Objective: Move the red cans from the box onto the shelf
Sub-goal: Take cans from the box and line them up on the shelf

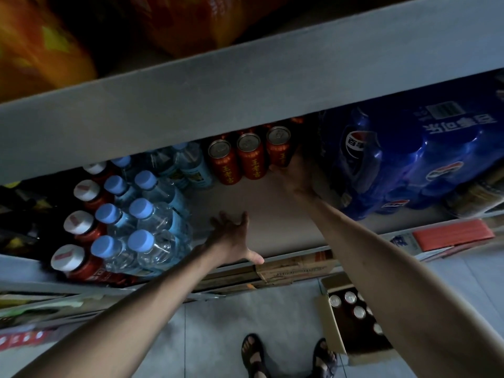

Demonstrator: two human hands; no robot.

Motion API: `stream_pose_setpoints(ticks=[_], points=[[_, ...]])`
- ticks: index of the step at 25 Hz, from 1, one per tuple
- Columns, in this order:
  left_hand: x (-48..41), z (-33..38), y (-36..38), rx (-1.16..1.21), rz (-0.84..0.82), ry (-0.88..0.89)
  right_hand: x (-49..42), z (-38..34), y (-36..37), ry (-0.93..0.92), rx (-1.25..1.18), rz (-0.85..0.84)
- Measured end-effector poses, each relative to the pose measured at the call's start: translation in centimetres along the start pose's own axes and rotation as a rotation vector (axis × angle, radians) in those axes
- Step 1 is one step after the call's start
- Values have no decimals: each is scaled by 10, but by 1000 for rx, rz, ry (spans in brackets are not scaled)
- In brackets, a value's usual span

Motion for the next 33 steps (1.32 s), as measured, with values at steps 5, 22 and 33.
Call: stream_pose_setpoints(ticks=[5,22,33], points=[[-5,-3,3,-47,40,23,24,-19,-20,66,63,-41],[126,178,36,319,322,487,285,15,-309,259,513,-116],[27,332,282,106,-305,522,356,259,-411,732,584,-45]])
Point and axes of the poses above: each hand's wrist, its own x-axis away from the middle knuckle, its own y-axis out of the palm, z = x × y, the point moved 2 cm from there along -x, towards the middle knuckle, and after that the axes turned 11 degrees about z, right-handed, at the moved point
